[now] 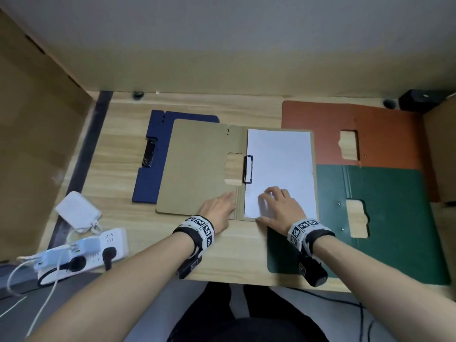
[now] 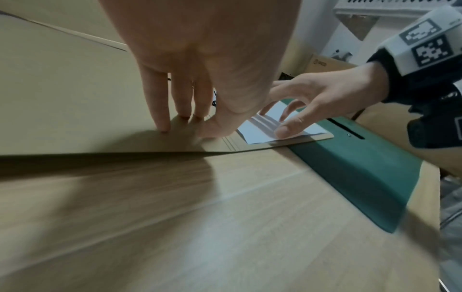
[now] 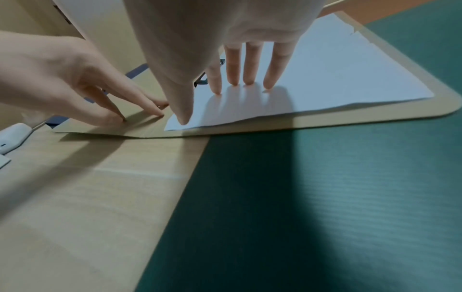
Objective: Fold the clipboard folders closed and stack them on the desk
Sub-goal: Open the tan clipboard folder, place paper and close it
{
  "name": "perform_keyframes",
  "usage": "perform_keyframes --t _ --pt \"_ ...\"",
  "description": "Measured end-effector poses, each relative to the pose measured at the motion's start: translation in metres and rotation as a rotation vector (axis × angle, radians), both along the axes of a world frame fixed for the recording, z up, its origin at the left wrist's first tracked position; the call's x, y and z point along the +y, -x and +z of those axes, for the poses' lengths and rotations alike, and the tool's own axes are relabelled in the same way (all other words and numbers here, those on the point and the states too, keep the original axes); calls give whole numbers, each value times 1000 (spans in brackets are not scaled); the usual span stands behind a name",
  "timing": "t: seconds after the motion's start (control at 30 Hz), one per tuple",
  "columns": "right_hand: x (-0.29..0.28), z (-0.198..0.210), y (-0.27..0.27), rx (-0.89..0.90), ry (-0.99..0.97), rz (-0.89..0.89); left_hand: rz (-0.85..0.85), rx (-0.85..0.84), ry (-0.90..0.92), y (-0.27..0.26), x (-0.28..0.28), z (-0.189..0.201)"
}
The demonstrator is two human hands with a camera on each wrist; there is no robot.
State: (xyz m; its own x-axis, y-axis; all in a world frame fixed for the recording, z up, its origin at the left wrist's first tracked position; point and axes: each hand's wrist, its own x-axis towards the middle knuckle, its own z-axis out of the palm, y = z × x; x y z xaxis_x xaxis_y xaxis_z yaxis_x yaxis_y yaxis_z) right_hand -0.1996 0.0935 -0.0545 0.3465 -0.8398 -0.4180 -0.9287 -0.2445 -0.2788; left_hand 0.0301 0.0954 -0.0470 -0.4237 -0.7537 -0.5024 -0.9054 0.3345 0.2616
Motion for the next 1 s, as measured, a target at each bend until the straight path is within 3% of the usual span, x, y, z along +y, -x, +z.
perform_keyframes --t 0.17,0.43,0.73,0.87,1.0 --pt "-16 2 -5 -21 31 -44 149 77 -7 -20 -3 13" --pt "-13 -1 -10 56 58 -43 878 58 94 -104 -14 22" --pt "-12 -5 -22 95 14 -146 1365 325 49 -120 -36 10" --pt "-12 -3 -25 109 7 -145 1462 435 45 -132 -43 11" --pt "-14 1 -25 98 7 -149 1401 537 95 -133 -41 32"
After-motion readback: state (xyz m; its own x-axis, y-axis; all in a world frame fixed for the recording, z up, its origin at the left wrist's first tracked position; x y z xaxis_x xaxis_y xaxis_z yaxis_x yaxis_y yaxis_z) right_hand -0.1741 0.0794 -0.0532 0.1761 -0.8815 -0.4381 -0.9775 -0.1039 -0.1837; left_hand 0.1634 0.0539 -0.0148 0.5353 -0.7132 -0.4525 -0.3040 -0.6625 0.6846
